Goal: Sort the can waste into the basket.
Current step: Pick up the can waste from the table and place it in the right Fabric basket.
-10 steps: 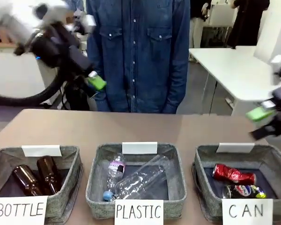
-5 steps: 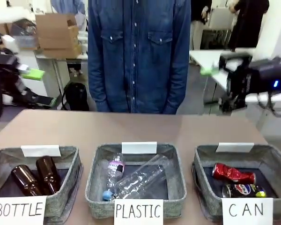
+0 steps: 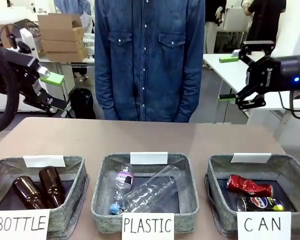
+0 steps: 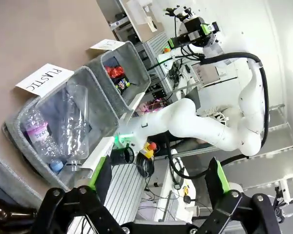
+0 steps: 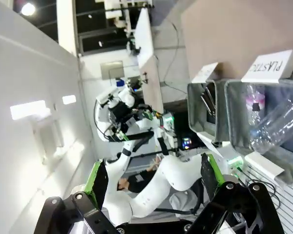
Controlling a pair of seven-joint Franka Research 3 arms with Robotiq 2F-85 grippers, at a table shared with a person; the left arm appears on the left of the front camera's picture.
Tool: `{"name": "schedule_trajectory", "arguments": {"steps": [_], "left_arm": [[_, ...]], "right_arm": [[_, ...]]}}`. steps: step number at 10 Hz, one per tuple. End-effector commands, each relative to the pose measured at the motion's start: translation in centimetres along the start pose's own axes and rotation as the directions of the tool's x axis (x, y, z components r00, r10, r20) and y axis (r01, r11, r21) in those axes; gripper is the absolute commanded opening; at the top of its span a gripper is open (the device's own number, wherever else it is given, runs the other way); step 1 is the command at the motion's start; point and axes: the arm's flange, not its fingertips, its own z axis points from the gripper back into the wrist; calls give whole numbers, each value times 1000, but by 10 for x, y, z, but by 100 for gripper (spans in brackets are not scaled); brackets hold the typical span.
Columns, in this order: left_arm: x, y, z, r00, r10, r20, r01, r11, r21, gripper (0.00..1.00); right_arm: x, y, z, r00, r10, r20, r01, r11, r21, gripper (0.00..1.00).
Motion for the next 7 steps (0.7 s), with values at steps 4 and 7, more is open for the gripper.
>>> {"name": "schedule_trajectory", "arguments": {"steps": [4, 7], "left_arm": [[0, 2, 4, 1000, 4, 7, -4, 1000, -2, 100], [0, 2, 4, 1000, 4, 7, -4, 1000, -2, 100]], "right_arm": [[1, -4, 1, 1000, 25, -19, -25, 1000, -7, 100], [1, -4, 1, 1000, 25, -19, -25, 1000, -7, 100]]}}
